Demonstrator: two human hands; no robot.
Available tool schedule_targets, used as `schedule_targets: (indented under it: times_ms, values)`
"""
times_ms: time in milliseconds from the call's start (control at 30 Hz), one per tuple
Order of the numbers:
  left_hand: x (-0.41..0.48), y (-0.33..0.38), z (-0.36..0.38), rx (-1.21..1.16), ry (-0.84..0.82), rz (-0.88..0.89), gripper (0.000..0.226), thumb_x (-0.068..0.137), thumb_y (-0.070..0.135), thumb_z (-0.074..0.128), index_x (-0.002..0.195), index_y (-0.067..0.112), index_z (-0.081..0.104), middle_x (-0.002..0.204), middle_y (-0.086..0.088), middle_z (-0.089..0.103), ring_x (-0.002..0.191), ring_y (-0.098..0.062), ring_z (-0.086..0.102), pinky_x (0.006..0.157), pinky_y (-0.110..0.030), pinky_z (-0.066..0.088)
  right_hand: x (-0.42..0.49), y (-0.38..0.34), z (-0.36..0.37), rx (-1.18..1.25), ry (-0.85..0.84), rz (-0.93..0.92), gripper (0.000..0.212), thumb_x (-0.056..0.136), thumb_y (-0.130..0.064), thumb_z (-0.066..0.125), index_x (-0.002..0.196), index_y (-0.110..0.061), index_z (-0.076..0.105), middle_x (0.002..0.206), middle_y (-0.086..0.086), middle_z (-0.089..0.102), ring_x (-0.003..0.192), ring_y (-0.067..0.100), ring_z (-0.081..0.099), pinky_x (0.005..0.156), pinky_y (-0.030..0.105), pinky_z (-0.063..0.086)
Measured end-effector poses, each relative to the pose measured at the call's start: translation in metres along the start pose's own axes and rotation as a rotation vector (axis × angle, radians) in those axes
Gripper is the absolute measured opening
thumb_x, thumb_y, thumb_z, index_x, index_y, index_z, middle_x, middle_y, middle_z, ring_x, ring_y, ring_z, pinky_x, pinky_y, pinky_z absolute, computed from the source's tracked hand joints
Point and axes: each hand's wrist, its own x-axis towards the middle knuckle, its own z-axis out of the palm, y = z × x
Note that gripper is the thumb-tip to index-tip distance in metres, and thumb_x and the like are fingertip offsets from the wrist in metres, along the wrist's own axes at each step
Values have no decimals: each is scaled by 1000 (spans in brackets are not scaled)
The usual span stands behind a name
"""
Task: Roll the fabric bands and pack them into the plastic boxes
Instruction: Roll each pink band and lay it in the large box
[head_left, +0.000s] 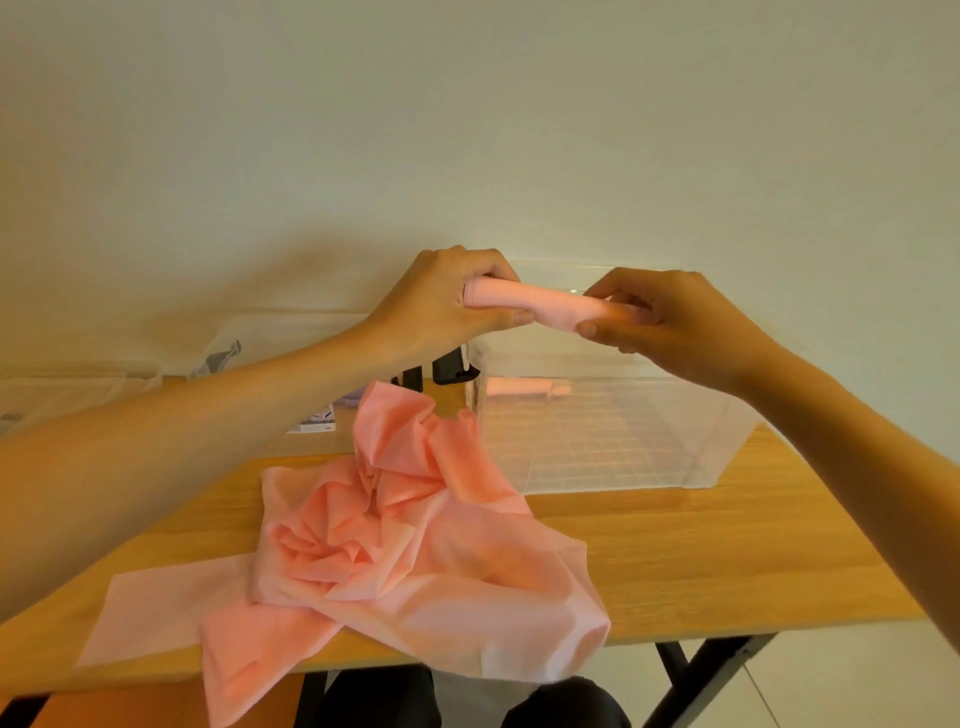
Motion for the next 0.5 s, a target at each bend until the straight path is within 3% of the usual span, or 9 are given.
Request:
schedule_targets:
  times_ms: [233,333,500]
  values:
    - [59,-23,13,117,-35,82,23,79,30,85,97,22,75,84,15,61,82,-5,57,71,-33,49,51,39,-10,-189,-108,-48,28,96,-40,66,121,-30,65,85,-16,62,78,4,58,65,25,42]
    - [79,-35,19,220,-58,147,21,78,32,84,95,24,75,82,15,60,84,-8,53,71,-34,48,69,54,-11,-289,-155,-90,30,96,-43,64,123,-30,64,92,-9,66,83,16,60,66,32,46]
    - [105,-51,29,409,-169,264,15,80,31,80,93,25,74,80,12,70,79,-10,54,72,-40,48,96,72,-8,-402,-237,-152,27,98,-39,64,121,-26,65,102,-6,69,84,16,56,66,31,43]
